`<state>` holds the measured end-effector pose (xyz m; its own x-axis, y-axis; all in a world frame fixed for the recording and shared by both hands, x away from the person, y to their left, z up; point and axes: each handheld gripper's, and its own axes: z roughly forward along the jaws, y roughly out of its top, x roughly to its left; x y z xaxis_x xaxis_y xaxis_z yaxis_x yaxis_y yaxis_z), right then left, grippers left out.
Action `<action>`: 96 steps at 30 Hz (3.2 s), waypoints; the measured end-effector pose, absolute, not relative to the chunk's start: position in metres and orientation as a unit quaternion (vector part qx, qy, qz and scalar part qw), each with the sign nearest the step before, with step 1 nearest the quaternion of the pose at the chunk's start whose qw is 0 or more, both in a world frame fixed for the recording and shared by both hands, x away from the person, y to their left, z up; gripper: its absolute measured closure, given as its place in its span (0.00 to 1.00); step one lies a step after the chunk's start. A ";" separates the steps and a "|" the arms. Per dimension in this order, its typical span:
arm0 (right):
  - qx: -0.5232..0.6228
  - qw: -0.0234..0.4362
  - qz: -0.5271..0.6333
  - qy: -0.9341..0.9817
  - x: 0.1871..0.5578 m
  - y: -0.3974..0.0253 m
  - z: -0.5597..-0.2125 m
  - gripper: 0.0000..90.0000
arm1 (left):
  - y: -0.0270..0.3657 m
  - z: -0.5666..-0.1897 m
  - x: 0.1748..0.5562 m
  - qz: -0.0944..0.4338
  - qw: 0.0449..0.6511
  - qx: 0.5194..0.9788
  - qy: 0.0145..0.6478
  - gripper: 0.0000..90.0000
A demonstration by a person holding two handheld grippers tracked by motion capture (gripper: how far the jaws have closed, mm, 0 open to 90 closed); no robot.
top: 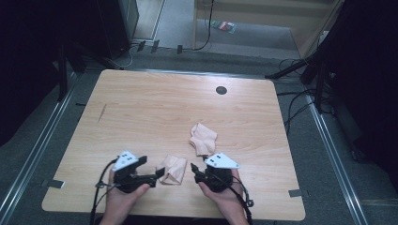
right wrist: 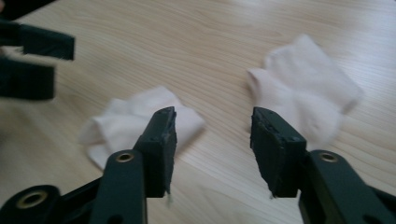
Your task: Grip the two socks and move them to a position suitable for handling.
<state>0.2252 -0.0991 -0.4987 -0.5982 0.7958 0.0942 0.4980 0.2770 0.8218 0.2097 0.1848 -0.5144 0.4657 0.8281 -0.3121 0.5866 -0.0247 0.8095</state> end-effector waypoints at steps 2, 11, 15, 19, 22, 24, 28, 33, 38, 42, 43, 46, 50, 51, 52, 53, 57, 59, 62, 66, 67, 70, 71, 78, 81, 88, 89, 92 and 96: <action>0.408 0.169 0.438 0.783 0.222 -0.083 -0.495 0.63 | 0.203 -0.513 0.212 0.141 0.485 0.688 0.521 0.16; 0.414 0.120 0.406 0.806 0.237 -0.020 -0.505 0.81 | 0.238 -0.520 0.221 0.169 0.468 0.656 0.567 0.17; 0.411 0.115 0.386 0.818 0.244 -0.002 -0.511 0.78 | 0.238 -0.522 0.222 0.170 0.461 0.657 0.572 0.17; 0.413 0.126 0.365 0.825 0.250 0.007 -0.516 0.75 | 0.237 -0.524 0.223 0.169 0.452 0.661 0.575 0.17; 0.407 0.139 0.343 0.835 0.252 0.015 -0.524 0.76 | 0.235 -0.526 0.223 0.170 0.447 0.662 0.577 0.17; 0.400 0.144 0.331 0.842 0.253 0.020 -0.529 0.76 | 0.234 -0.526 0.224 0.169 0.446 0.664 0.577 0.17; 0.388 0.158 0.320 0.850 0.253 0.023 -0.536 0.79 | 0.235 -0.529 0.224 0.166 0.442 0.664 0.580 0.17; 0.365 0.180 0.315 0.857 0.251 0.022 -0.538 0.95 | 0.233 -0.530 0.225 0.163 0.441 0.664 0.581 0.18; 0.367 0.169 0.337 0.851 0.253 0.015 -0.533 0.96 | 0.232 -0.530 0.224 0.160 0.443 0.666 0.579 0.18; 0.367 0.169 0.360 0.841 0.250 0.006 -0.519 0.96 | 0.229 -0.531 0.224 0.163 0.439 0.669 0.577 0.18; 0.370 0.166 0.373 0.835 0.249 0.000 -0.513 0.95 | 0.227 -0.531 0.224 0.159 0.439 0.672 0.575 0.18; 0.375 0.158 0.384 0.829 0.248 -0.007 -0.508 0.94 | 0.225 -0.531 0.224 0.158 0.440 0.674 0.572 0.18; 0.366 0.151 0.394 0.829 0.248 -0.015 -0.505 0.93 | 0.221 -0.531 0.223 0.154 0.442 0.678 0.567 0.18; 0.365 0.150 0.396 0.829 0.248 -0.016 -0.505 0.92 | 0.219 -0.532 0.223 0.154 0.442 0.680 0.565 0.18; 0.362 0.148 0.399 0.829 0.248 -0.018 -0.506 0.92 | 0.219 -0.532 0.223 0.152 0.443 0.681 0.563 0.18; 0.361 0.145 0.405 0.827 0.247 -0.019 -0.506 0.92 | 0.218 -0.532 0.223 0.151 0.441 0.684 0.561 0.18; 0.362 0.164 0.402 0.825 0.245 -0.021 -0.505 1.00 | 0.212 -0.534 0.223 0.144 0.438 0.693 0.554 0.18; 0.362 0.162 0.403 0.825 0.246 -0.022 -0.505 1.00 | 0.211 -0.535 0.223 0.143 0.438 0.694 0.553 0.18; 0.362 0.142 0.402 0.829 0.247 -0.018 -0.507 0.97 | 0.213 -0.534 0.223 0.146 0.439 0.689 0.557 0.18; 0.362 0.134 0.390 0.836 0.247 -0.002 -0.516 0.84 | 0.224 -0.531 0.224 0.153 0.443 0.674 0.572 0.18; 0.369 0.139 0.384 0.835 0.248 0.001 -0.519 0.83 | 0.229 -0.531 0.225 0.154 0.443 0.669 0.576 0.18; 0.379 0.146 0.373 0.834 0.250 0.004 -0.525 0.78 | 0.232 -0.531 0.225 0.153 0.443 0.666 0.580 0.18; 0.376 0.154 0.364 0.838 0.251 0.007 -0.529 0.80 | 0.232 -0.532 0.225 0.152 0.443 0.665 0.581 0.18; 0.351 0.177 0.333 0.857 0.248 0.014 -0.539 0.90 | 0.229 -0.532 0.226 0.152 0.437 0.669 0.582 0.18; 0.343 0.176 0.335 0.860 0.249 0.012 -0.540 1.00 | 0.228 -0.532 0.225 0.153 0.435 0.670 0.581 0.18; 0.355 0.168 0.363 0.845 0.251 0.003 -0.530 1.00 | 0.226 -0.534 0.225 0.151 0.435 0.673 0.579 0.18; 0.356 0.165 0.368 0.843 0.251 0.001 -0.528 1.00 | 0.225 -0.534 0.225 0.150 0.436 0.674 0.577 0.18; 0.361 0.162 0.385 0.834 0.250 -0.003 -0.520 1.00 | 0.223 -0.534 0.225 0.147 0.437 0.677 0.574 0.18; 0.366 0.155 0.409 0.821 0.248 -0.013 -0.510 1.00 | 0.219 -0.535 0.224 0.142 0.437 0.683 0.568 0.18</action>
<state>0.2485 -0.0125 -0.5105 -0.6834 0.7287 0.0444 0.4747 0.3974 0.7853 0.2241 0.2191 -0.5352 0.3153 0.8992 -0.3033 0.6514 0.0274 0.7582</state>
